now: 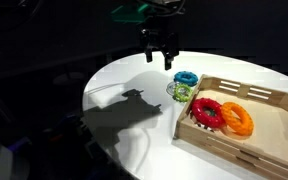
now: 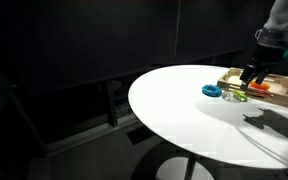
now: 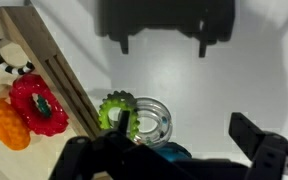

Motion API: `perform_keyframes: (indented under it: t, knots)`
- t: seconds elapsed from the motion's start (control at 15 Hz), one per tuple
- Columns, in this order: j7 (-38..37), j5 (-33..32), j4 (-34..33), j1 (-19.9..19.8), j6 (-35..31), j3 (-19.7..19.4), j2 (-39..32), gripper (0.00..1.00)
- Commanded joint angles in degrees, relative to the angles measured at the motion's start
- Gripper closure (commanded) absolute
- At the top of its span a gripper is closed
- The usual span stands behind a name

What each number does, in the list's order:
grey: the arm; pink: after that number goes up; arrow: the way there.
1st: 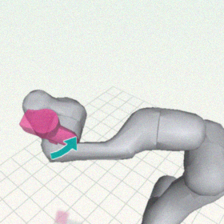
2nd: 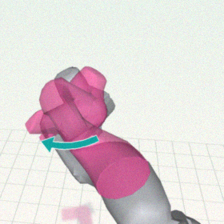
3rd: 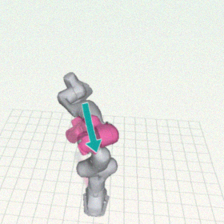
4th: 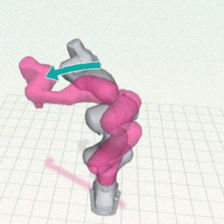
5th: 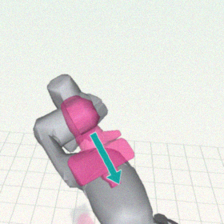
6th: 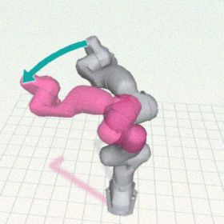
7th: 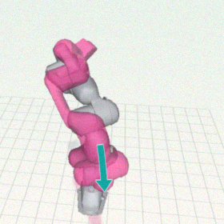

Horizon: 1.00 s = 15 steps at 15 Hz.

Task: Put the green ring onto the tray

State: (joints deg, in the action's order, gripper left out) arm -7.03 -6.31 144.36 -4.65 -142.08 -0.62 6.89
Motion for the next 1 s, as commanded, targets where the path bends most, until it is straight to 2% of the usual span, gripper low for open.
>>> perform_keyframes:
  t: [0.0, 0.07, 0.47, 0.93]
  knots:
    - [1.32, 0.7, -3.1, 0.25, 0.32, -1.13, -3.04, 0.0]
    - [0.03, -0.02, -1.15, 0.42, 0.03, -0.92, -1.97, 0.0]
    - [-2.05, -2.57, -2.66, 0.32, 0.29, -0.9, -3.84, 0.0]
    - [-2.6, -5.38, -2.59, 0.01, -4.27, -2.15, -8.08, 0.0]
